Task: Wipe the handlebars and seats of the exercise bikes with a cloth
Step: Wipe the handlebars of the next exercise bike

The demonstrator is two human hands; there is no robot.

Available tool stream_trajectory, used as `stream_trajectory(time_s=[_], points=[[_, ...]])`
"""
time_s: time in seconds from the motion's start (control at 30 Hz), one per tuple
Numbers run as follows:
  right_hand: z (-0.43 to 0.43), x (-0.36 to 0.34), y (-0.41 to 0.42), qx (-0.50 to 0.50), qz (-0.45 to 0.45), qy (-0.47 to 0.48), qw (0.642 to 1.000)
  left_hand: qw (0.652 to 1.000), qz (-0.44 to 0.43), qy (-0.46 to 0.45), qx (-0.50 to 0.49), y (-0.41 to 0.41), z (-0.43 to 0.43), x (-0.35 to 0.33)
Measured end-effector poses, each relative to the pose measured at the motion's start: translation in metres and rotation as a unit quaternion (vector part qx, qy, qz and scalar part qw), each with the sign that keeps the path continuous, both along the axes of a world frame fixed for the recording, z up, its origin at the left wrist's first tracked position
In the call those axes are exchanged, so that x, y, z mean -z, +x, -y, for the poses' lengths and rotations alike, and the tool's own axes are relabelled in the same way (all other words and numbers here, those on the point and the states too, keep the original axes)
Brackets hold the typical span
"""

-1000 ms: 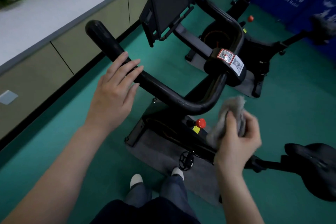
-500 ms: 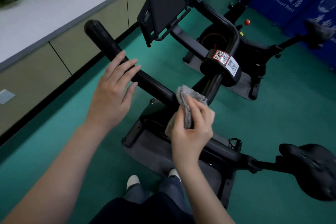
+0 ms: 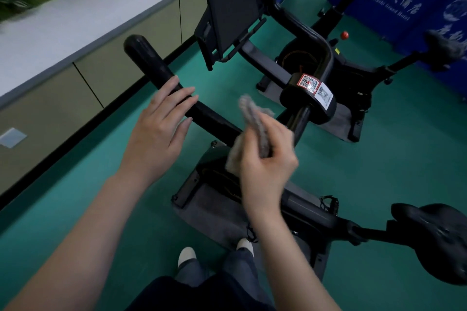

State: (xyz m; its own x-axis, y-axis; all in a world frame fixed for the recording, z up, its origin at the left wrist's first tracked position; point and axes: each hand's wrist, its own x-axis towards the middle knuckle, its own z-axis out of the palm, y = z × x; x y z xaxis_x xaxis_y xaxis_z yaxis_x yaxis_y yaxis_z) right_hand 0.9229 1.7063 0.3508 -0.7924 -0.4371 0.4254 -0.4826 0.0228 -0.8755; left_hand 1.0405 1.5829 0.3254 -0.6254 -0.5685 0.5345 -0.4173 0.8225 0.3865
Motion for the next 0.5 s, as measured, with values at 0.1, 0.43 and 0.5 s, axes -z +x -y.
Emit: stream_trajectory(time_s=[0.1,0.43,0.5], points=[[-0.022,0.007,-0.031,0.071,-0.053,0.027,0.996,1.0,-0.006,0.011,0.0,-0.001,-0.001,0.0],[-0.013,0.009,-0.009,-0.03,-0.13,0.125,0.983,1.0,0.012,0.027,-0.005,0.001,-0.003,-0.003],[0.003,0.001,-0.004,-0.069,-0.129,0.145,0.979,0.999,0.02,0.026,-0.007,0.001,-0.005,-0.004]])
